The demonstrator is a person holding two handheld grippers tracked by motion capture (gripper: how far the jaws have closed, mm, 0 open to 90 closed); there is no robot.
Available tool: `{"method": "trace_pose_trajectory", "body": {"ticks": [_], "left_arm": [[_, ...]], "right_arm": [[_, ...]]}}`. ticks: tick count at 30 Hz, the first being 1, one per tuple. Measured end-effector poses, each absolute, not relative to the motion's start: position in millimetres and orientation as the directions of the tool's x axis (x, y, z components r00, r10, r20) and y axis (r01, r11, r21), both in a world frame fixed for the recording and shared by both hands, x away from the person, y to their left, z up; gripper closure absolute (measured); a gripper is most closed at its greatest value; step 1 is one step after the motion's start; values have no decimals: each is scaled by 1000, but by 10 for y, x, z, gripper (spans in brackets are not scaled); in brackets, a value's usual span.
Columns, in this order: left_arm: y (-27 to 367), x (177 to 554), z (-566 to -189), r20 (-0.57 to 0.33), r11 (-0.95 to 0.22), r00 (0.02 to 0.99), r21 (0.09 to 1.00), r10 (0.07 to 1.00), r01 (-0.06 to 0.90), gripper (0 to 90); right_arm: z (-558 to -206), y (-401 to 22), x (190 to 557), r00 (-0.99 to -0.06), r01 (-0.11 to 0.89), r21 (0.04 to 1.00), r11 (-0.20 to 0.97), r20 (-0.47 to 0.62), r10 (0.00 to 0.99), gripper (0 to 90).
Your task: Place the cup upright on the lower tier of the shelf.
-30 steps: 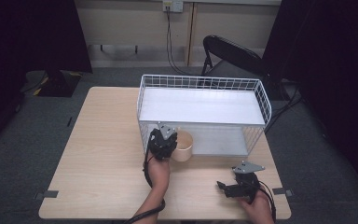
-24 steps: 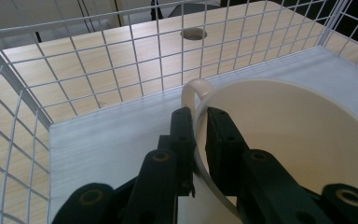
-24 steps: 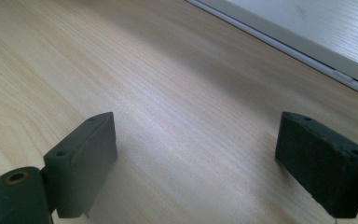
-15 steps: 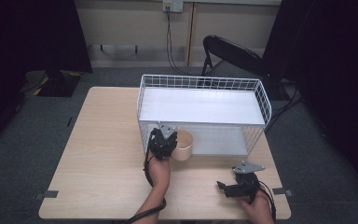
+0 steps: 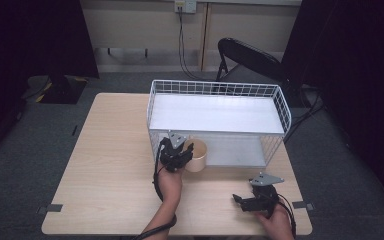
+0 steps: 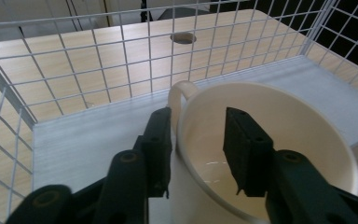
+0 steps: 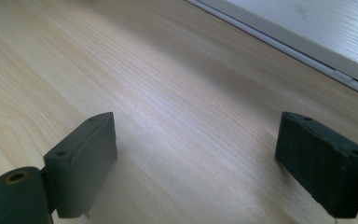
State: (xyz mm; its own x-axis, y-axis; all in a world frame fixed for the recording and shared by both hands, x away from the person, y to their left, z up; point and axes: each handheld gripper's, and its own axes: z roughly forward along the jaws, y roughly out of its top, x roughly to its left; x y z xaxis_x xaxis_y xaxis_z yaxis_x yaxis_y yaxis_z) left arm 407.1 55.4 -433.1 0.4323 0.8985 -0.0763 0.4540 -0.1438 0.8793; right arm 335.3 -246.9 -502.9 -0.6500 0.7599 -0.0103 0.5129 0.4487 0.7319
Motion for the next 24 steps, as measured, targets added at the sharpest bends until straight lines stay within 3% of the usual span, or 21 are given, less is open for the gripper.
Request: {"method": "trace_pose_trajectory", "body": {"ticks": [13, 24], "left_arm": [[642, 3938, -4184, -102, -154, 495, 879, 863, 452, 373], [611, 3762, -4158, -82, -192, 551, 887, 831, 421, 321]], "right_arm": [[-5029, -2469, 3353, -650, 513, 732, 449, -10, 760, 120], [-5029, -2469, 3353, -650, 513, 732, 449, -10, 760, 120]]}}
